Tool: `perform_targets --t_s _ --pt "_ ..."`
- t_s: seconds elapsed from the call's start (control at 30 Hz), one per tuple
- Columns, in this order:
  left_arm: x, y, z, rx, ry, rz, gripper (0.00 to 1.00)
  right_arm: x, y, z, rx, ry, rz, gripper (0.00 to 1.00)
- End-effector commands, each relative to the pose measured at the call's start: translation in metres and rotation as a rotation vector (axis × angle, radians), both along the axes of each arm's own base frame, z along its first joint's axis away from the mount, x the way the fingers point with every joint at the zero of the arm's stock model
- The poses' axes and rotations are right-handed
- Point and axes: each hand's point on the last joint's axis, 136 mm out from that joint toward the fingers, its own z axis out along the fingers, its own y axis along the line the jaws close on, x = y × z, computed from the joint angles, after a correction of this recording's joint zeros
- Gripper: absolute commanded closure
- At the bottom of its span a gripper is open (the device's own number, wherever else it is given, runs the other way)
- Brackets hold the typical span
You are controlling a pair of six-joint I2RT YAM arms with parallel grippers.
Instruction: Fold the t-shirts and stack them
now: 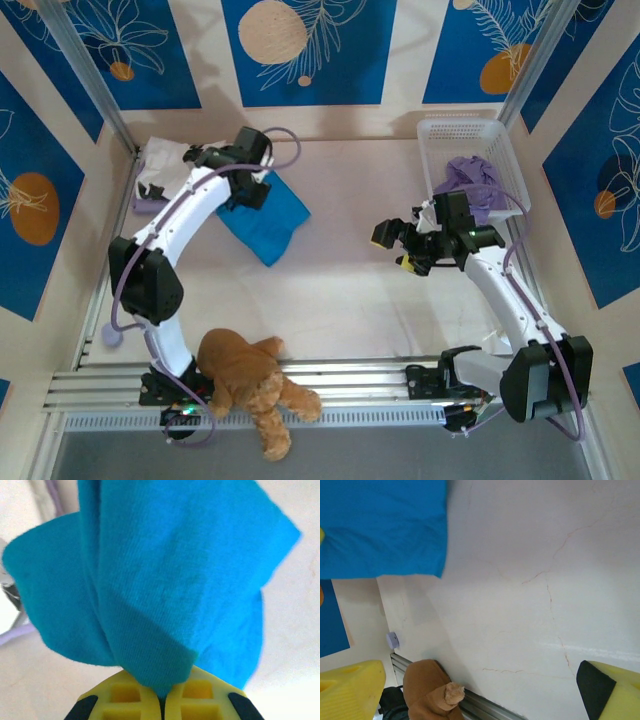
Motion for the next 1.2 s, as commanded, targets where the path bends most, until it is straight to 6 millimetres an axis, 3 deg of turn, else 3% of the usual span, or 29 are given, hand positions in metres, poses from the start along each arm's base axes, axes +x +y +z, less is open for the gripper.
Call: perform_targets --t_s 0.0,0.4,0.9,1.17 --pt "0.008 0.005 0.019 -0.027 0.012 -0.036 1.0 0.004 0.002 0.011 0.009 -0.019 0.025 0.01" --pt "0.061 0.031 0.071 -0.042 -0.106 -0.028 1.0 0.019 0.003 0.001 -0.019 0.028 0.044 0.01" --pt "0.095 0.088 0.131 -0.028 -0.314 0.066 1.0 0.031 0.004 -0.006 -0.042 0.082 0.05 0.01" --pt "0.1 0.11 0.131 -0.089 -0.319 0.113 1.0 0.035 0.011 -0.008 -0.052 0.096 0.056 0.01"
